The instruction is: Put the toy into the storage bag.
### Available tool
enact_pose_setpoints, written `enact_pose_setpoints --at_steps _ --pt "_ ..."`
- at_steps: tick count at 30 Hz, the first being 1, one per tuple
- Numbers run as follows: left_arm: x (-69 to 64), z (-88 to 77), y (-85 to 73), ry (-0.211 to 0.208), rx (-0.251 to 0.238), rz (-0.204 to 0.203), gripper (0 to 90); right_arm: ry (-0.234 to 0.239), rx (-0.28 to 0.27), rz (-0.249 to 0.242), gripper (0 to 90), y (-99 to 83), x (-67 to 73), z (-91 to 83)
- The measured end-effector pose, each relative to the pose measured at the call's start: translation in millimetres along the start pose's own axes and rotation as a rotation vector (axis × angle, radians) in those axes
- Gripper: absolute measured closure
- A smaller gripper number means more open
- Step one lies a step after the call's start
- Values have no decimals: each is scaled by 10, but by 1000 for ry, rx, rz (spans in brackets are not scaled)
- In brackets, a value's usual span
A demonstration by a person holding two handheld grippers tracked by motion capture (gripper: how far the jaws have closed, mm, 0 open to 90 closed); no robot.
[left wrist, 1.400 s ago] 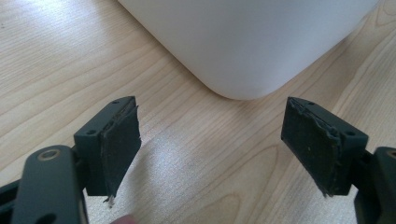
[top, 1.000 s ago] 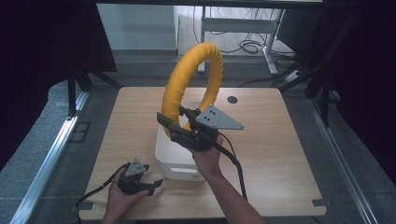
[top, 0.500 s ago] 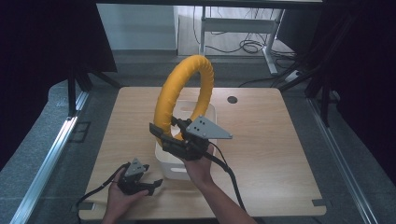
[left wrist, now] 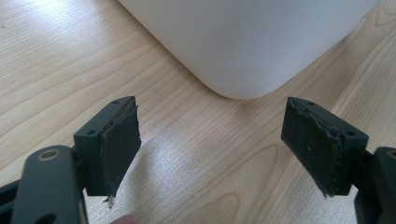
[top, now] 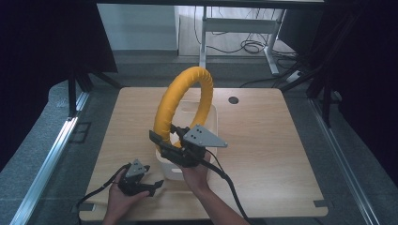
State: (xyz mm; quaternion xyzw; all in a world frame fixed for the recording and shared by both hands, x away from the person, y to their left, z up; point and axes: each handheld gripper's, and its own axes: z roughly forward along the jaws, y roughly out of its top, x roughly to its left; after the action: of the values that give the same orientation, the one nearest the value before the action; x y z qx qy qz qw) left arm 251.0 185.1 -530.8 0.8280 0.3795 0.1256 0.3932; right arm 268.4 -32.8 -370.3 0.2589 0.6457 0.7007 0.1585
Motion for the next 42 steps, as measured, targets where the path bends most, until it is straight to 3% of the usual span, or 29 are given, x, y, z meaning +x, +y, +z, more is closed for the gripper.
enact_pose_setpoints --at_steps 13,23,33,36,42 --pt "-1 11 -2 -1 8 3 196 -38 17 7 485 -184 -20 24" --pt "-4 23 -5 0 11 4 196 -55 50 47 482 -305 -85 17" --pt "-7 27 -5 -3 12 2 196 -59 48 32 474 -355 -80 -28" --pt "-7 27 -5 -3 11 2 196 -82 54 -2 455 -367 -66 -39" --pt "-8 33 -6 -5 13 2 196 -81 75 60 447 -390 -129 -79"
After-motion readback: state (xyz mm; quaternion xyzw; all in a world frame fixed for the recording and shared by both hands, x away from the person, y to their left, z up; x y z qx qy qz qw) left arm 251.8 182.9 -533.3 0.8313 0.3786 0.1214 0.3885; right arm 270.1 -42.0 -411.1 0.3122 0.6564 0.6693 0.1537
